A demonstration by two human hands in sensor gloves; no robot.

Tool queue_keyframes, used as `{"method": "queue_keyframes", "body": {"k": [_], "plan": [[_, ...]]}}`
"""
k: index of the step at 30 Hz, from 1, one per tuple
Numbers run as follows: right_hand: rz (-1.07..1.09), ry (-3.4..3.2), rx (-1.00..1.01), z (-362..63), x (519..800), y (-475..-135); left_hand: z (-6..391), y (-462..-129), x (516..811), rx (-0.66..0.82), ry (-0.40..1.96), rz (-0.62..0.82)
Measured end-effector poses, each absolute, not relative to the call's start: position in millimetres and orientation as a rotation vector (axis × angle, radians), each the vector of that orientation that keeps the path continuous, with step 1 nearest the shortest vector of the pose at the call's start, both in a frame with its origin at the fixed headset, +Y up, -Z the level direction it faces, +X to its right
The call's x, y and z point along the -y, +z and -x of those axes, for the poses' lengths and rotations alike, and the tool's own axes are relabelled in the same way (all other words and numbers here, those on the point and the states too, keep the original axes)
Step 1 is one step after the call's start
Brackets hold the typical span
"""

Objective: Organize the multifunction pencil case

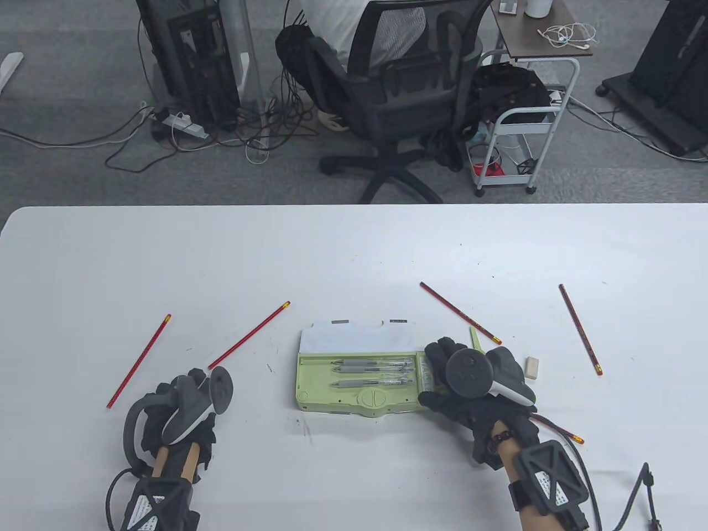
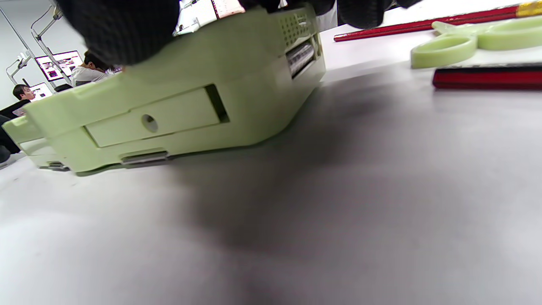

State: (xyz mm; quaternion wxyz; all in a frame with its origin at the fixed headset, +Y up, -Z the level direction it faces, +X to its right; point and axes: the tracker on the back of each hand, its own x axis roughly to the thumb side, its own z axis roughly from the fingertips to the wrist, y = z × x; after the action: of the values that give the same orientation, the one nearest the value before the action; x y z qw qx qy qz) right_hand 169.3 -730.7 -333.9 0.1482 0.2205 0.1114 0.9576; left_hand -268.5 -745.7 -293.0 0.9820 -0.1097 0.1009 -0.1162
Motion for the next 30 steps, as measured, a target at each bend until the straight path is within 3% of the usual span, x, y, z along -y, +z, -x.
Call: {"method": "queue_keyframes", "body": {"k": [23,30], "plan": [[-0.641,2.763,-0.321,-169.0,730.3,-333.8,271.0,-295.3,750.2,-0.220,-0.203,0.189],[-0.639,2.765,-0.322,-168.7,730.3,-333.4,278.7,-295.1,747.5,-0.264,-0.082,0.161]]}}
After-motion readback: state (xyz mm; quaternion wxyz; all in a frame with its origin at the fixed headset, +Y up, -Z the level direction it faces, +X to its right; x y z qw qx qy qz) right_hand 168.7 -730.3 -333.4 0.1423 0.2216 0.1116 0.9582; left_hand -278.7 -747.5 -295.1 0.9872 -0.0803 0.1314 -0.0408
